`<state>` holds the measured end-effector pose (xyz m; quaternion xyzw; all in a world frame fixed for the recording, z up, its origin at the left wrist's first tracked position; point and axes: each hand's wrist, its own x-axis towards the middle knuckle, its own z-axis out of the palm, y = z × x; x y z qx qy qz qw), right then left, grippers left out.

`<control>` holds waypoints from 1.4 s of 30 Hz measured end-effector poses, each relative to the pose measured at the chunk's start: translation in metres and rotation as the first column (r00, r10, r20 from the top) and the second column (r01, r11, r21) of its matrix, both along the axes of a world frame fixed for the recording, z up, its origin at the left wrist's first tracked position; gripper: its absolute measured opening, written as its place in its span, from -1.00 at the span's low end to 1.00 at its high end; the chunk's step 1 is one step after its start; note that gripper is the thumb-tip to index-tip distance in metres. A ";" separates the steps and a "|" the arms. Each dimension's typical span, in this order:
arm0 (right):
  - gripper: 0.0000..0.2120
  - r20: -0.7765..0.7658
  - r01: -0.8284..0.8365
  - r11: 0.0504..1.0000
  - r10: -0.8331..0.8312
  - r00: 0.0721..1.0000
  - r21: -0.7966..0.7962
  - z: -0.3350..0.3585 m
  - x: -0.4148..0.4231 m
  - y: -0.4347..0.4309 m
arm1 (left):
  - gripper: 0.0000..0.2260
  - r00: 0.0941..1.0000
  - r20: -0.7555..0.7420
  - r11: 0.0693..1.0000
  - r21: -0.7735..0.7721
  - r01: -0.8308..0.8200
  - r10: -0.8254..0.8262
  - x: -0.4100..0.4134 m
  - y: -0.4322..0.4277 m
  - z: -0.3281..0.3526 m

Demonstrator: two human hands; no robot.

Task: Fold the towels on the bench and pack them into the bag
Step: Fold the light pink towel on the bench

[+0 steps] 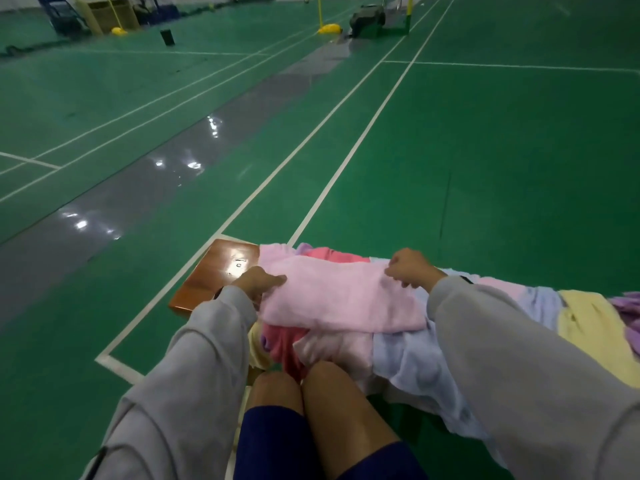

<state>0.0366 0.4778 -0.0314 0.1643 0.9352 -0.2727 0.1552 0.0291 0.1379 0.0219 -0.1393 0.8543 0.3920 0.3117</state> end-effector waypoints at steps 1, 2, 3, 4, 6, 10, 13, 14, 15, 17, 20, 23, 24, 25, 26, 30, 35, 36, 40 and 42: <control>-0.83 0.000 -0.037 0.999 0.037 0.999 -0.030 0.001 -0.004 -0.014 | -0.33 1.000 0.015 0.999 0.039 -0.024 0.024 0.003 0.000 0.002; -0.83 -0.006 -0.058 0.996 0.058 0.998 -0.066 0.004 -0.008 -0.028 | -0.31 0.998 0.047 0.996 0.070 -0.054 0.050 0.003 0.000 0.001; -0.82 -0.013 -0.073 0.992 0.072 0.997 -0.105 0.005 -0.013 -0.042 | -0.28 0.996 0.075 0.996 0.071 -0.061 0.056 0.002 -0.003 -0.001; -0.81 -0.013 -0.083 0.986 0.082 0.997 -0.145 0.006 -0.016 -0.056 | -0.27 0.992 0.113 0.997 0.059 -0.057 0.050 0.005 -0.007 0.001; -0.80 -0.006 -0.110 0.971 0.111 0.994 -0.210 0.007 -0.021 -0.082 | -0.29 0.983 0.173 0.994 0.078 -0.078 0.063 0.008 -0.016 0.001; -0.81 -0.014 -0.168 0.945 0.171 0.985 -0.281 0.004 -0.028 -0.131 | 0.03 0.966 0.260 0.998 0.053 -0.031 0.017 0.005 -0.026 -0.011; -0.82 -0.028 -0.202 0.925 0.203 0.979 -0.321 0.000 -0.031 -0.160 | -0.23 0.964 0.247 0.992 0.044 -0.115 0.100 0.007 -0.024 -0.017; -0.82 -0.028 -0.208 0.921 0.211 0.977 -0.329 0.000 -0.030 -0.168 | -0.43 0.960 0.250 0.988 0.056 -0.145 0.127 0.011 -0.023 -0.014; -0.81 -0.029 -0.214 0.918 0.217 0.976 -0.334 0.000 -0.031 -0.174 | -0.56 0.956 0.263 0.988 0.055 -0.147 0.128 0.013 -0.024 -0.012; -0.78 -0.034 -0.210 0.914 0.211 0.977 -0.346 0.001 -0.031 -0.183 | -0.70 0.955 0.269 0.988 0.046 -0.144 0.127 0.012 -0.023 -0.010; -0.69 -0.040 -0.174 0.910 0.171 0.984 -0.377 0.003 -0.032 -0.185 | -0.79 0.963 0.251 0.993 0.042 -0.113 0.099 0.011 -0.020 0.003; -0.55 -0.001 -0.131 0.862 0.150 0.989 -0.489 0.012 -0.032 -0.179 | -0.83 0.970 0.207 0.984 0.094 -0.149 0.127 0.003 -0.010 0.013; -0.52 0.010 -0.123 0.844 0.150 0.989 -0.522 0.016 -0.032 -0.176 | -0.88 0.975 0.180 0.981 0.119 -0.155 0.132 0.001 -0.004 0.017; -0.51 0.011 -0.114 0.828 0.144 0.990 -0.550 0.020 -0.030 -0.172 | -0.90 0.981 0.139 0.975 0.152 -0.159 0.138 -0.001 0.004 0.019; -0.50 0.008 -0.101 0.811 0.130 0.991 -0.577 0.026 -0.029 -0.169 | -0.90 0.984 0.078 0.964 0.200 -0.175 0.163 -0.003 0.013 0.021; -0.33 0.089 0.046 0.608 0.040 0.995 -0.792 0.053 -0.030 -0.148 | -0.87 0.956 -0.223 0.902 0.424 -0.080 0.190 0.008 0.065 0.038; -0.80 0.096 0.177 0.603 -0.163 0.982 -0.778 0.075 -0.027 -0.097 | -0.80 0.909 -0.406 0.883 0.457 0.111 0.096 0.023 0.126 0.033; -0.92 0.077 0.202 0.624 -0.221 0.972 -0.755 0.076 -0.026 -0.086 | -0.74 0.906 -0.412 0.873 0.472 0.123 0.095 0.027 0.135 0.029; -0.85 0.036 0.269 0.725 -0.320 0.947 -0.634 0.067 -0.011 -0.042 | -0.67 0.900 -0.435 0.854 0.472 0.220 0.008 0.043 0.164 0.014; -0.84 0.039 0.252 0.749 -0.290 0.956 -0.613 0.053 -0.004 -0.027 | -0.68 0.877 -0.475 0.883 0.379 0.276 -0.070 0.046 0.175 0.002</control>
